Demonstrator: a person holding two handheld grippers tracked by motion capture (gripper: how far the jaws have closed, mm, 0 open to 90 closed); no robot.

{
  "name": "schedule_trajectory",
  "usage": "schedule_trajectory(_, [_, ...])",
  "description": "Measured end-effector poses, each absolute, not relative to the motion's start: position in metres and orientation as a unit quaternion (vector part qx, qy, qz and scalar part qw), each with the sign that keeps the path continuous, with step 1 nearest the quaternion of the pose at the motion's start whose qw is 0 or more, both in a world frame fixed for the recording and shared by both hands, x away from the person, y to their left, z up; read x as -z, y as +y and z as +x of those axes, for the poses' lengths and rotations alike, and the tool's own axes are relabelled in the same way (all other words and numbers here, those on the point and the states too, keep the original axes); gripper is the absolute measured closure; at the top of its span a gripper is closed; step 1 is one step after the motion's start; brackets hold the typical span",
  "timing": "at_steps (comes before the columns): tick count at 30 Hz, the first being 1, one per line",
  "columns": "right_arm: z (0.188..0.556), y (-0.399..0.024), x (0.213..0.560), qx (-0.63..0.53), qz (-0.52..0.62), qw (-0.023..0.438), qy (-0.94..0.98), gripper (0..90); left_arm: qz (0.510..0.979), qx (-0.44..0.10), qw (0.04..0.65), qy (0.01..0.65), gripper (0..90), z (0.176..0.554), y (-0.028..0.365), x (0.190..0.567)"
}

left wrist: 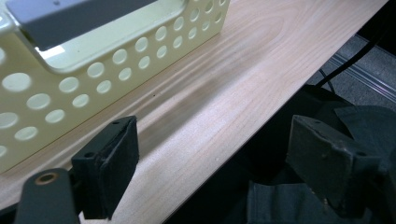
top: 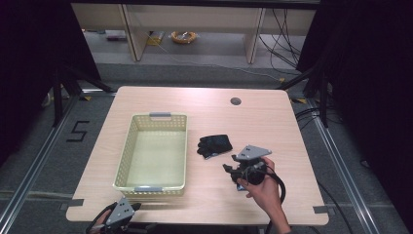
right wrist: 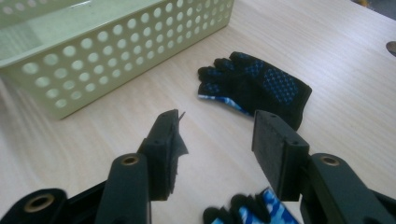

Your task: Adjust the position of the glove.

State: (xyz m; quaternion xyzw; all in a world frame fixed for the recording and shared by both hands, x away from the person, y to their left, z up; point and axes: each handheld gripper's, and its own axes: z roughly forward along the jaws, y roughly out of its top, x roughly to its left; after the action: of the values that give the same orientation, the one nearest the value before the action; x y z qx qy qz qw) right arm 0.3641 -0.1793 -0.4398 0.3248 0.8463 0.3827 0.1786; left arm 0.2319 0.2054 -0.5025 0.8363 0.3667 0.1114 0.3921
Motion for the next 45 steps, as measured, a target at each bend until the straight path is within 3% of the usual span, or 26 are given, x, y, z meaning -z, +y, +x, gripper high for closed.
schedule_trajectory(10, [0.42,-0.147,0.444,-0.336,0.314,0.178,0.87,53.1,0.827,-0.125,0.4,0.375,16.4,0.23,0.205,0.504])
schedule_trajectory(13, [0.438,-0.139,0.453,-0.317,0.325,0.154,0.878,54.0,0.832,-0.126,0.397,0.367,16.5,0.23,0.206,0.504])
schedule_trajectory(20, [0.459,-0.131,0.465,-0.298,0.338,0.149,0.88,55.2,0.817,-0.115,0.418,0.381,16.5,0.229,0.204,0.504])
schedule_trajectory(22, [0.469,-0.128,0.471,-0.289,0.339,0.149,0.883,55.2,0.832,-0.104,0.4,0.37,16.5,0.228,0.206,0.503])
schedule_trajectory(32, [0.494,-0.129,0.488,-0.25,0.386,0.102,0.882,57.6,0.826,-0.107,0.41,0.371,16.5,0.228,0.205,0.503])
schedule_trajectory(35, [0.494,-0.129,0.489,-0.25,0.384,0.1,0.883,60.3,0.828,-0.11,0.408,0.369,16.5,0.228,0.206,0.504])
schedule_trajectory(36, [0.493,-0.129,0.491,-0.262,0.386,0.088,0.88,68.3,0.827,-0.111,0.409,0.369,16.5,0.229,0.206,0.503])
schedule_trajectory(38, [0.493,-0.13,0.491,-0.26,0.393,0.092,0.877,71.2,0.816,-0.11,0.417,0.385,16.5,0.228,0.204,0.504])
schedule_trajectory(39, [0.493,-0.132,0.492,-0.27,0.388,0.087,0.877,79.0,0.826,-0.113,0.408,0.372,16.5,0.229,0.206,0.503])
schedule_trajectory(42, [0.491,-0.135,0.496,-0.295,0.388,0.08,0.87,86.1,0.825,-0.121,0.404,0.377,16.6,0.228,0.204,0.506])
schedule_trajectory(45, [0.489,-0.136,0.496,-0.299,0.383,0.081,0.87,86.9,0.831,-0.119,0.401,0.367,16.7,0.229,0.207,0.504])
